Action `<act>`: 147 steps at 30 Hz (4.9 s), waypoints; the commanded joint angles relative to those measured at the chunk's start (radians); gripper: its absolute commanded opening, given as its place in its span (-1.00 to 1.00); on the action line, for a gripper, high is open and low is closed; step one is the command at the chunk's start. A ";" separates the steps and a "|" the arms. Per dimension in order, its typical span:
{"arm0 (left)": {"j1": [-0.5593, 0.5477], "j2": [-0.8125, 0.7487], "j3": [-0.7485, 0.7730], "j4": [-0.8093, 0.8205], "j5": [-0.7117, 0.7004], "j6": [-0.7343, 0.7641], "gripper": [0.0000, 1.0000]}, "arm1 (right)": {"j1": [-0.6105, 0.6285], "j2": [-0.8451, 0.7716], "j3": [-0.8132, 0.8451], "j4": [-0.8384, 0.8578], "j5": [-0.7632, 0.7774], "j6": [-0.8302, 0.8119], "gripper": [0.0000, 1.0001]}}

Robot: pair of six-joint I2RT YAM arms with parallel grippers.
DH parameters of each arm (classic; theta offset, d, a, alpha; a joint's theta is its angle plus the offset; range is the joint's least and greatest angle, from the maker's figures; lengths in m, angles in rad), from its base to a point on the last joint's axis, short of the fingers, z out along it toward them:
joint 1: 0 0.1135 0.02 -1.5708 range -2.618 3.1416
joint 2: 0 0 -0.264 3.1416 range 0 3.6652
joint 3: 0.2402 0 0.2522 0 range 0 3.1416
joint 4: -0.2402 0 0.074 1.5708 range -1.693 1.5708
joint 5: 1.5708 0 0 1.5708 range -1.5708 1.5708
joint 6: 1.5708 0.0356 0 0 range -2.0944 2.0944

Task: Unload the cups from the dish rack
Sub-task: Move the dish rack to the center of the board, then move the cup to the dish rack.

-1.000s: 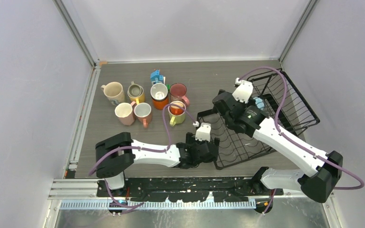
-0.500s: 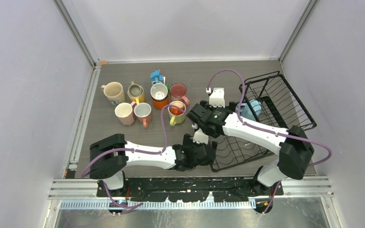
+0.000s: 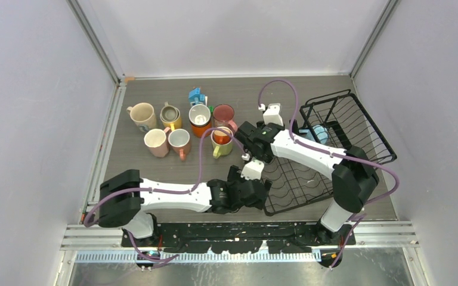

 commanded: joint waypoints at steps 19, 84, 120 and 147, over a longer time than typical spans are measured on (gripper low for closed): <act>0.000 -0.400 -0.168 0.130 -0.008 0.080 0.99 | -0.133 0.006 -0.074 0.129 -0.011 -0.330 1.00; 0.098 -0.617 -0.302 0.124 0.065 0.097 0.99 | -0.280 0.151 0.011 0.121 -0.138 -0.501 1.00; 0.109 -0.558 -0.303 0.149 0.094 0.074 0.99 | -0.218 0.051 0.049 0.020 -0.373 -0.375 1.00; 0.110 -0.508 -0.300 0.172 0.114 0.053 0.99 | -0.155 -0.019 0.065 0.003 -0.525 -0.291 1.00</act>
